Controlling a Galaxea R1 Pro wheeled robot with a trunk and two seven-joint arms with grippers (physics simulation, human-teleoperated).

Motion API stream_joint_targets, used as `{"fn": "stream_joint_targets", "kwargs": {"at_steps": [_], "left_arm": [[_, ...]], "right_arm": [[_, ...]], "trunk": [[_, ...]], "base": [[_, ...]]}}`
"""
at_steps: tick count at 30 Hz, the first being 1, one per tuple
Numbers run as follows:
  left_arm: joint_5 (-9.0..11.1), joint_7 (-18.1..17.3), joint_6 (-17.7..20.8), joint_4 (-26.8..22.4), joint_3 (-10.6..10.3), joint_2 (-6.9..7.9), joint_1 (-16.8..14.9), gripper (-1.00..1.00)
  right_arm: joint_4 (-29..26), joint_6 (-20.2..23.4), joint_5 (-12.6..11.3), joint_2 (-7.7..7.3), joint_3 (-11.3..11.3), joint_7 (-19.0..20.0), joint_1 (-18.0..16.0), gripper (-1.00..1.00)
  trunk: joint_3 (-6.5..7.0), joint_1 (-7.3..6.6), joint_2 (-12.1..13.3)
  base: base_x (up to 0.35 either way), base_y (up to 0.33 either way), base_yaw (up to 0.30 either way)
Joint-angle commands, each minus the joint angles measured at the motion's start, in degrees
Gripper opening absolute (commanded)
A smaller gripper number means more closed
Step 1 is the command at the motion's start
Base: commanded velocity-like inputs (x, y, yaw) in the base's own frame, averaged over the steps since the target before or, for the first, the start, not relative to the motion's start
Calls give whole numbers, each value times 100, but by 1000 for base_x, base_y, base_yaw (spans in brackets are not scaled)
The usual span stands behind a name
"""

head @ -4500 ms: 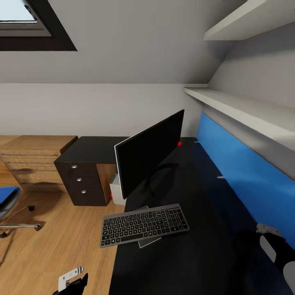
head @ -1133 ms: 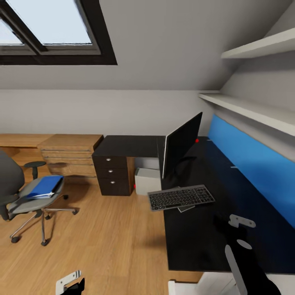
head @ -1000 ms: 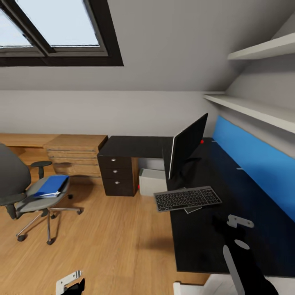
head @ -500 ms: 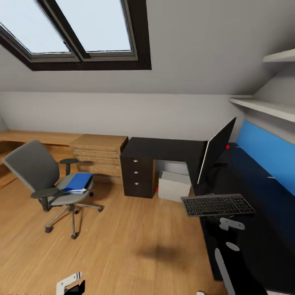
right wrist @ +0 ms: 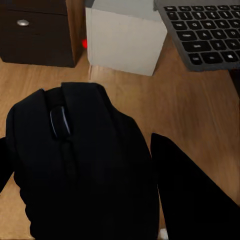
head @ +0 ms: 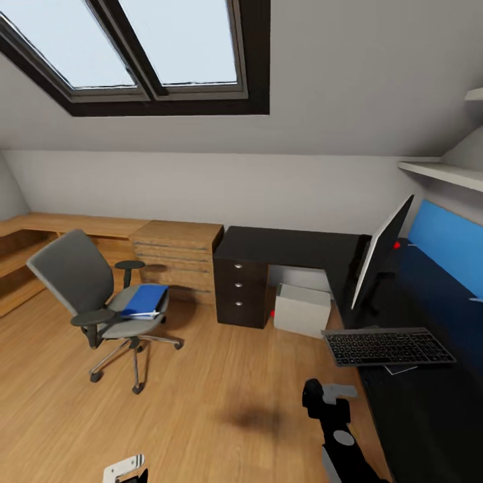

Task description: In the bedroom, organize the workspace by keeping the computer under the desk, ensuring the monitor is on the desk, placing the keyboard on the desk next to the monitor, placing the mouse on the desk next to the keyboard, moving the folder from the swivel chair onto the desk next to the mouse, stacking the notebook on top of the folder with the pen on top of the notebook, and positioning the swivel chair next to the desk.

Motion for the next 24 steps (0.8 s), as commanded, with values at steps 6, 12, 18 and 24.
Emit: {"fn": "stream_joint_targets", "kwargs": {"at_steps": [6,12,18,24], "left_arm": [[46,40,-21,-4,-211,-165,-5,100],[39,52,-23,-5,-219,-281,-4,100],[45,47,-19,-5,-220,-288,-4,100],[76,58,-5,0,-220,-289,-4,100]], "right_arm": [[1342,-470,-42,183,112,-28,-93,-100],[2372,-979,-64,312,105,-1,-116,-100],[3760,-2093,-78,362,96,36,-117,-100],[4360,-2631,-60,418,104,416,-119,-100]], "trunk": [[-9,3,-8],[81,-107,193],[188,-239,433],[296,-371,674]], "base": [[36,14,0],[2,1,0],[80,0,0],[270,29,0]]}}
